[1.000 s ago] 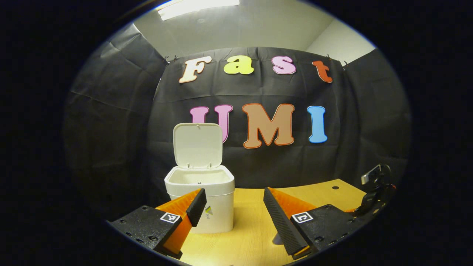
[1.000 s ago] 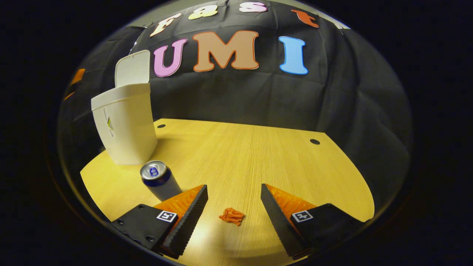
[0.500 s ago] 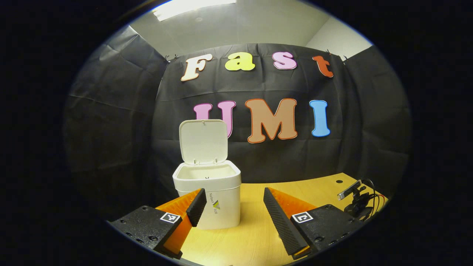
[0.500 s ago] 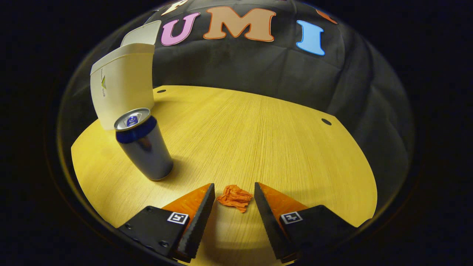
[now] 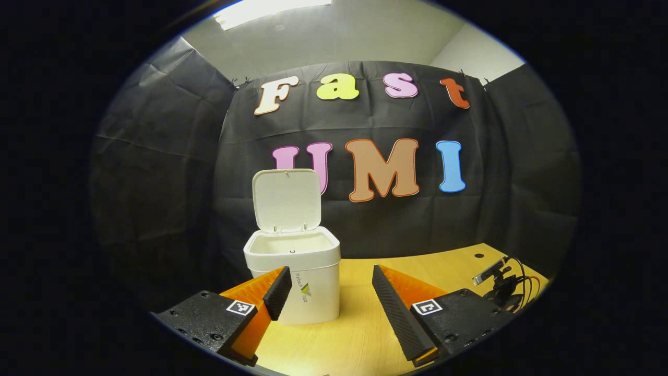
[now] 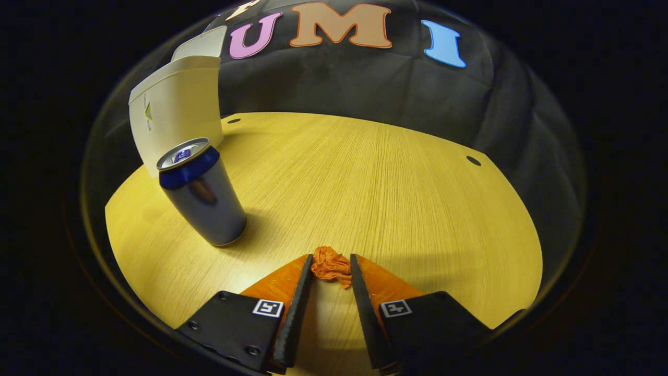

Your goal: Press the lid of the desktop garbage bin to open it, pick up the crumpled paper on the desktop and throw it into the bin, then pick up the pop can on the desktop and drop it into the bin, and finally close the garbage bin lid.

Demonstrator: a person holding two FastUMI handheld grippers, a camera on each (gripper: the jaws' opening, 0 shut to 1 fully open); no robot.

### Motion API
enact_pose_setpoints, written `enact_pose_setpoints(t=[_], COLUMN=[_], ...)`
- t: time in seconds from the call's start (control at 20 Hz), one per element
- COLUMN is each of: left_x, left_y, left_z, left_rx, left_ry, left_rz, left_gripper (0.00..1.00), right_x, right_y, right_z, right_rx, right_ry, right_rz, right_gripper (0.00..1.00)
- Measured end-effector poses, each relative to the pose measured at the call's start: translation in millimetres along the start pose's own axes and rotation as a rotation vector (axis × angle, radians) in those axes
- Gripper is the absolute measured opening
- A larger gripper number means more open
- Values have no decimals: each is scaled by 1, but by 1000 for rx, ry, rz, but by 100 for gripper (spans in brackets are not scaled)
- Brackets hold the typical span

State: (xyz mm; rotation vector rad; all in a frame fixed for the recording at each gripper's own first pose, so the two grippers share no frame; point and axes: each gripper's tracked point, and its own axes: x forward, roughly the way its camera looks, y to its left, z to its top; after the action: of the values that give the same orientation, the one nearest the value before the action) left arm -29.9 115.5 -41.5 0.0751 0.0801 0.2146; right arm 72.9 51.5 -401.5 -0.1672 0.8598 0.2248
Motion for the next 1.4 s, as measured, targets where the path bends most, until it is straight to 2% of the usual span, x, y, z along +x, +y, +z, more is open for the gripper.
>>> enact_pose_setpoints(t=[0.1,0.25,0.35,0.45,0.65,1.05,1.15,1.2,1.4], left_x=[1,2,5,7,11,13,14,14,12], left_y=[-1,-2,-4,-6,-8,25,38,45,74], left_z=[1,1,4,5,8,0,-5,-8,-15], left_rx=[-2,-4,-13,-26,-45,-98,-109,-116,-128], left_ry=[-1,-2,-9,-14,-30,-32,-25,-20,-14], left_rz=[-4,-9,-14,-22,-37,-20,-10,-4,19], left_gripper=[93,93,93,93,94,94,94,94,94], right_x=[-3,-19,-39,-63,-113,-191,-198,-199,-188], right_y=[1,0,3,9,37,135,166,181,234], right_z=[2,22,56,97,172,309,335,345,375], right_rx=[13,31,46,43,23,-67,-107,-122,-145], right_ry=[2,-51,-131,-229,-396,-639,-691,-704,-721], right_rz=[18,30,53,73,137,296,322,334,379], right_gripper=[45,45,47,44,44,44,46,43,46])
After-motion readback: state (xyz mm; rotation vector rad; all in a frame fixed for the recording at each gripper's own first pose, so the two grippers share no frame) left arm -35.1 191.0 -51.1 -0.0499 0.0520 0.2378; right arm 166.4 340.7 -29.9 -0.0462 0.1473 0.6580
